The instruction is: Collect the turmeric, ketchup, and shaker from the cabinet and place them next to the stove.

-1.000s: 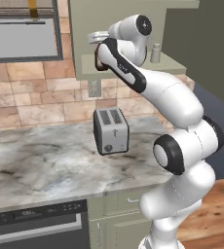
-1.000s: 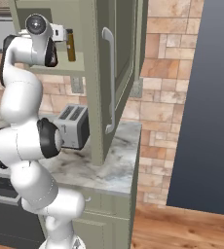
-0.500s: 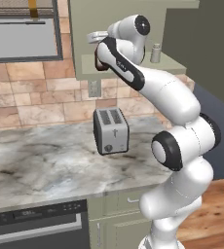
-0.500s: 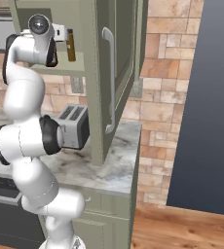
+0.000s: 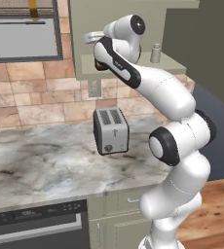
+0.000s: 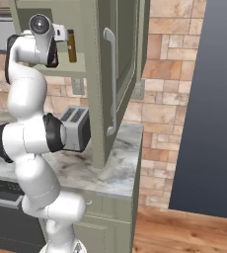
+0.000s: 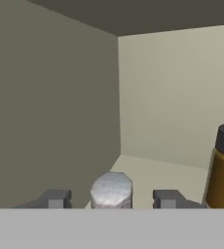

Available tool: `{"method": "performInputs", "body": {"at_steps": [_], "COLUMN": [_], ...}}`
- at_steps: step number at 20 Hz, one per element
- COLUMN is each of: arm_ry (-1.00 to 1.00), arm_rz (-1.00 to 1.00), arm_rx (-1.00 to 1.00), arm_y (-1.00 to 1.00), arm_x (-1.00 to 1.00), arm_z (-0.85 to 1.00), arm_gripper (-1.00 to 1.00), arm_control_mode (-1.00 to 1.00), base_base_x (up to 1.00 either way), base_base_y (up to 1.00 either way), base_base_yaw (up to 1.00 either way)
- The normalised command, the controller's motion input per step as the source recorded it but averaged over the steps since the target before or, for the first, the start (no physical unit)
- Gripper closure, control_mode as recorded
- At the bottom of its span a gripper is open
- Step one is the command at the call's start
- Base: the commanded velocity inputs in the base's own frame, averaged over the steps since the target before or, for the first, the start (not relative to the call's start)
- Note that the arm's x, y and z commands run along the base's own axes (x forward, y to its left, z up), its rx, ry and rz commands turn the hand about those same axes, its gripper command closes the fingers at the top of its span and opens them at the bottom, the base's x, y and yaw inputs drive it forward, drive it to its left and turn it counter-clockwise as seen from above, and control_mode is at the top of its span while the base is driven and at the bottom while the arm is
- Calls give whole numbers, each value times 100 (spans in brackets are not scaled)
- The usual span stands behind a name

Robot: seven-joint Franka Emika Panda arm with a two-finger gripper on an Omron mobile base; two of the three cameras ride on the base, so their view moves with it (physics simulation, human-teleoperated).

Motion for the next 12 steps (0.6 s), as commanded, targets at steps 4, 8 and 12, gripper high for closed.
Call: {"method": "performInputs", "body": {"at_steps": [4,8,12], "arm_ry": [0,0,0], "arm_rz": [0,0,0], "arm_rx": [-4,-3,0], "arm_y": [7,4,0], "arm_x": [0,0,-12], "arm_z": [-2,-2,0], "arm_gripper": [100,100,100], "arm_control_mode": [-100,-100,-100], "base_base_x": [0,0,0], "base_base_y": [0,0,0], "base_base_yaw": [0,0,0]}}
